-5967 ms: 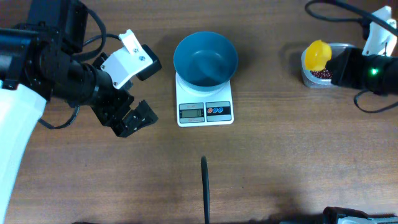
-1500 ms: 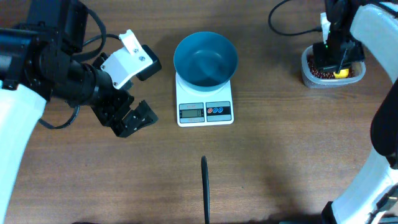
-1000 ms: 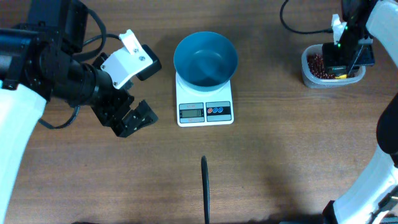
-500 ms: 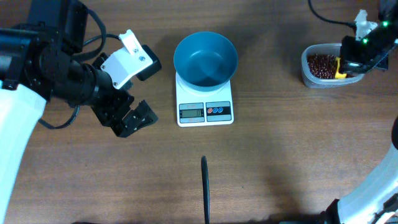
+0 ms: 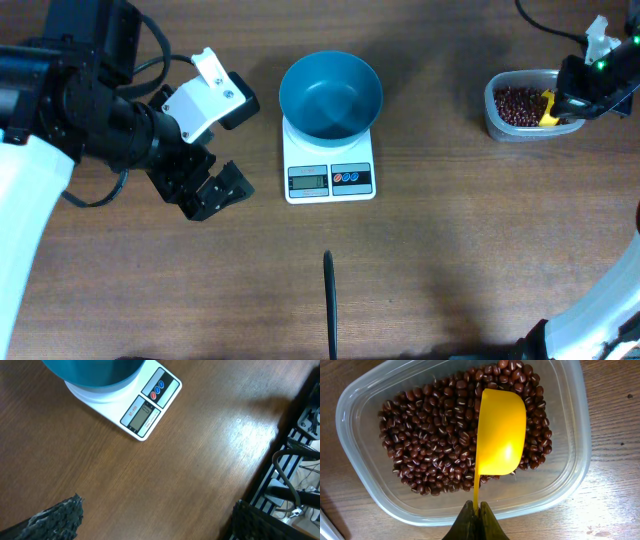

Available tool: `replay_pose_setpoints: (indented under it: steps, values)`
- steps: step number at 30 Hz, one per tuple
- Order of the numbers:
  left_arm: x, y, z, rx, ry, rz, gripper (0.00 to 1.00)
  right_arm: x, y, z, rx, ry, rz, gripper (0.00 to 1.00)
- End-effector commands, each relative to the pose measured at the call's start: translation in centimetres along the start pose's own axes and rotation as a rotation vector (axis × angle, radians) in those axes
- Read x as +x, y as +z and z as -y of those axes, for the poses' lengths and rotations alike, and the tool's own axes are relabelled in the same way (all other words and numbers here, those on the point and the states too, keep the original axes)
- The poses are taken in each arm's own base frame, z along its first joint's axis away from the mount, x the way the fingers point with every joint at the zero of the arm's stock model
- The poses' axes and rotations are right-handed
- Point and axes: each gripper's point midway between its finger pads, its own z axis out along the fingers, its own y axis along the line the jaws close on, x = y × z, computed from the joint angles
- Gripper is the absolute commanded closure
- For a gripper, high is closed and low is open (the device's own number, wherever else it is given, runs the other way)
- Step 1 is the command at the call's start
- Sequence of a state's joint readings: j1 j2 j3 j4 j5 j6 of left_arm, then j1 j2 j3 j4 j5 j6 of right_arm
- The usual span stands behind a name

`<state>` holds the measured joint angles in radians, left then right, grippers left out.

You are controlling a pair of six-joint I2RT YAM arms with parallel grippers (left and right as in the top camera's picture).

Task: Scoop item into bowl and weigh 50g on scale
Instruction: 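Push the yellow scoop down into the beans with the right gripper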

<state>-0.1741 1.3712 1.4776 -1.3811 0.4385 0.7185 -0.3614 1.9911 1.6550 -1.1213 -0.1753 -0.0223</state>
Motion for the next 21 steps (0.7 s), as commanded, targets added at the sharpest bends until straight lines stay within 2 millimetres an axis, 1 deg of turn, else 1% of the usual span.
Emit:
replay_pose_setpoints:
  steps: [1,3,6,10,12,14,18,21]
  values:
    - [-0.7,-0.8,0.4,-0.006,0.037,0.034,0.01,-0.2,0.3,0.3,-0.006,0.02,0.001,0.96]
    - [-0.7,-0.8,0.4,-0.006,0.037,0.034,0.01,-0.3,0.3,-0.2,-0.035,0.007,0.003,0.96]
    - [-0.7,-0.8,0.4,-0.006,0.037,0.034,0.01,-0.3,0.2,-1.7,-0.122,-0.022,0.006,0.96]
    - [-0.7,-0.8,0.4,-0.006,0.037,0.034,0.01,0.3,0.4,-2.1,-0.151,-0.015,-0.015,0.96]
    - [-0.7,-0.8,0.4,-0.006,0.037,0.034,0.01,0.7,0.6,-2.6,-0.194,-0.005,-0.027,0.96]
    - [-0.7,-0.8,0.4,-0.006,0.037,0.034,0.01,1.0,0.7,-2.3,-0.206,0.011,-0.035,0.96]
    - [-0.7,-0.8,0.4,-0.006,0.037,0.034,0.01,0.7,0.5,-0.6,-0.204,0.085,-0.022,0.96]
    - [-0.7,-0.8,0.4,-0.006,0.037,0.034,0.01,0.9,0.7,-0.4,-0.213,0.105,-0.033,0.96]
